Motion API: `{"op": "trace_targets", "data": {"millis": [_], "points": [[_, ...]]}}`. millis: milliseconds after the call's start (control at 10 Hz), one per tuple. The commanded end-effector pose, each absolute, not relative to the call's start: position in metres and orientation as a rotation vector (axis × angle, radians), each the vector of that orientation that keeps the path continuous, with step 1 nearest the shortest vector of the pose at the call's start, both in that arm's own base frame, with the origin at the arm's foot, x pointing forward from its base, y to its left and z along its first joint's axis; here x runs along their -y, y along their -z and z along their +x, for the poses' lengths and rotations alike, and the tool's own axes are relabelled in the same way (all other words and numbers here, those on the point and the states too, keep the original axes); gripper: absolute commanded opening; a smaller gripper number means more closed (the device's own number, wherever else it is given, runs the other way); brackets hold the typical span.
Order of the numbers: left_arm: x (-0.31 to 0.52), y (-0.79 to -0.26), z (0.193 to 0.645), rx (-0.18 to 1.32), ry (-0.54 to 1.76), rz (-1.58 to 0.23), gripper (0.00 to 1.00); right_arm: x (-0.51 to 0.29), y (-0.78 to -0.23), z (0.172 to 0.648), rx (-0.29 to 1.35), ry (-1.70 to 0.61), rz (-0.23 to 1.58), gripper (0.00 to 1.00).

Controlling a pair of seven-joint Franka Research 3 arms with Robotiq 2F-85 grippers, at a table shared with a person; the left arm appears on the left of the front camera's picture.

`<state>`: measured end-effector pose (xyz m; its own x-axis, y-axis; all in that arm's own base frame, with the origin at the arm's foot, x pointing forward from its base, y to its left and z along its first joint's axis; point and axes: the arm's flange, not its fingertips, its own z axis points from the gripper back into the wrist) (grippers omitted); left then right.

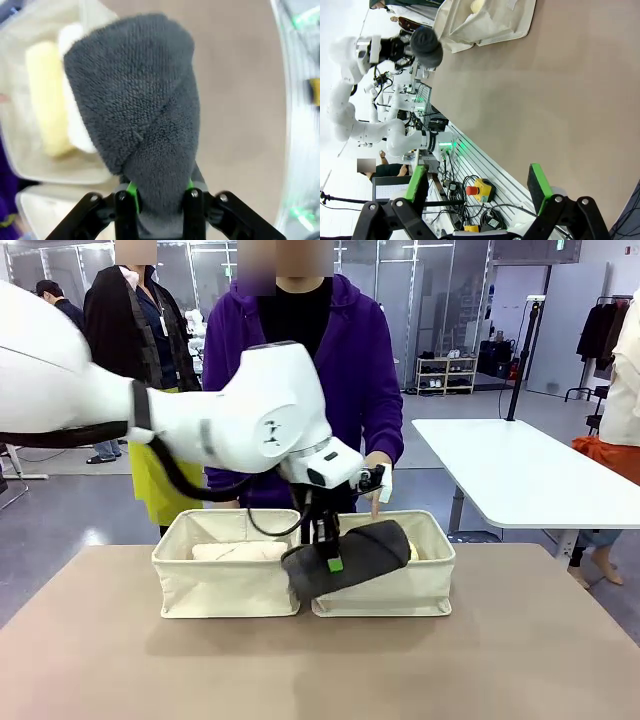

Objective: Divide the towels into two baskets.
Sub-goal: Pick up one hotel-folded towel from the bottom of the table and place it in the Fabric basket indicated by the person.

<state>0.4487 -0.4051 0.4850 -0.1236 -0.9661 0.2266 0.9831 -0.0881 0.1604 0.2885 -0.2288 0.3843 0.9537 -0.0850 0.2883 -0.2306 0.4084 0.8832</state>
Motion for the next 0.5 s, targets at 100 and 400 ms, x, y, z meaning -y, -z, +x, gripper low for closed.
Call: {"op": "trace_targets", "data": {"millis": [100, 400], "points": [[0.452, -0.507, 0.497, 0.404, 1.794, 0.151, 0.31, 0.230, -0.388, 0.287, 0.316, -0.099, 1.157, 1.00], [0.482, -0.494, 0.526, 0.351, 1.928, 0.230, 0.31, 0.230, -0.388, 0.287, 0.316, -0.099, 1.157, 1.00]]}}
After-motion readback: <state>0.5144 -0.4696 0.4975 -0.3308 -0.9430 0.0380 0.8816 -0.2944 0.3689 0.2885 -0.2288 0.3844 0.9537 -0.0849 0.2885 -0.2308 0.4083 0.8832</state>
